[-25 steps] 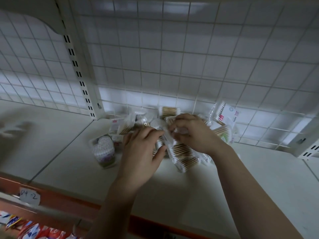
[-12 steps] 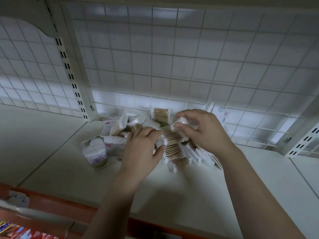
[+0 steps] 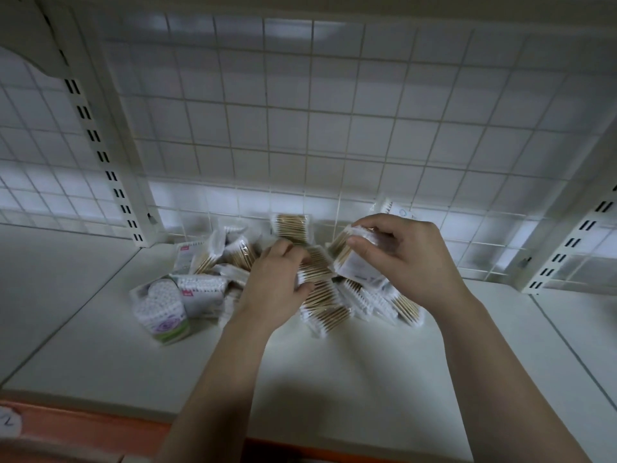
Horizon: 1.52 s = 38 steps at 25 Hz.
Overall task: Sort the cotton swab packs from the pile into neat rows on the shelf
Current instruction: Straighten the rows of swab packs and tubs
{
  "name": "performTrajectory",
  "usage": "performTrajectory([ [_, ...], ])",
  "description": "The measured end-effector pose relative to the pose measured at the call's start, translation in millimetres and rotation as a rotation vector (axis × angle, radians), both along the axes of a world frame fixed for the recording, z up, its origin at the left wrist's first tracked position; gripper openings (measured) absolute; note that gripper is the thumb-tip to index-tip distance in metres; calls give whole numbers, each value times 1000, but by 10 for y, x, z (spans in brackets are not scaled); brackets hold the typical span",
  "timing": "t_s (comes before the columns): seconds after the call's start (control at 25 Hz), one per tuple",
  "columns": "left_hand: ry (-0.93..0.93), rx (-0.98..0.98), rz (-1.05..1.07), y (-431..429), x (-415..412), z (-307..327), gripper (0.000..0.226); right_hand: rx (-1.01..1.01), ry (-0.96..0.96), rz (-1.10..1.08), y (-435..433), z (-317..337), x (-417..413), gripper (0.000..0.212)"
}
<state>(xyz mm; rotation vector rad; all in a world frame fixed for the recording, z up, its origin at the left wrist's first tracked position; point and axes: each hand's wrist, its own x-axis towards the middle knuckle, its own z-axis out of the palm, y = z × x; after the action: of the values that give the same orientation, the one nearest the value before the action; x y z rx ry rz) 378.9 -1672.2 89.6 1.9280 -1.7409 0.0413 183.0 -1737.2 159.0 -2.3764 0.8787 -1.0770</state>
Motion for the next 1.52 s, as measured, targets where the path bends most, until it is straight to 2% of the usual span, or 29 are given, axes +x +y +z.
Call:
performTrajectory([
  [0.12,20,-47,-27,-7,7,22,37,27,15,-41,46,-80,-37,20],
  [0.24,62,-178,-22,41,2,79,29,35,37,-70,99,-141,-63,17],
  [0.52,155,-385,-55,139,-96,205,27,98,52,-152,236,-287,-231,37],
  [0.64,162,-414,-96,168,-247,246,23,119,51,-188,303,-356,-417,43],
  [0.8,238,-377,-174,175,-592,286,15,118,29,-270,392,-383,-772,32],
  [0.96,309,-370,-297,125,-1141,305,16,64,19,-375,550,-355,-1347,31],
  [1.28,221,-287,-360,227,-2661,345,38,82,22,-547,944,-383,-2913,34],
  [1.52,207,-266,-456,303,-3855,267,29,41,36,-655,1227,-389,-4109,30],
])
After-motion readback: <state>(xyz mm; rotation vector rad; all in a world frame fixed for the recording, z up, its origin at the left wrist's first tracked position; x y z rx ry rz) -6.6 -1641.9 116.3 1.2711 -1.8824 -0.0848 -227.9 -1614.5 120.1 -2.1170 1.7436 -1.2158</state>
